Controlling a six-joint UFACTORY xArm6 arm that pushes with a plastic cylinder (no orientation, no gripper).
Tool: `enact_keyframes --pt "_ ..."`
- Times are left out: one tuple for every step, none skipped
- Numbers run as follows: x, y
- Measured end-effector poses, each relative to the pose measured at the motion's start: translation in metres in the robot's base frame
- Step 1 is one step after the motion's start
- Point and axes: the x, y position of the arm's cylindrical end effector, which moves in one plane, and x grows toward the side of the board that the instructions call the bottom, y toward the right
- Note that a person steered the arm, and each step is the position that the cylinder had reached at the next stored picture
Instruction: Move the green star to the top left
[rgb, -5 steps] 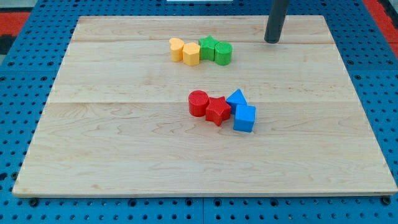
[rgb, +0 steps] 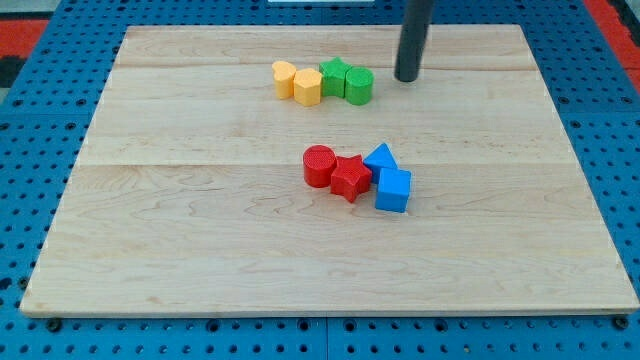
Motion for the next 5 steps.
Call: enact_keyframes --pt "0.02 -0.039" --pt "0.048 -0.07" --pt "0.063 -0.1" --pt "0.07 -0.127" --pt "0.07 -0.173"
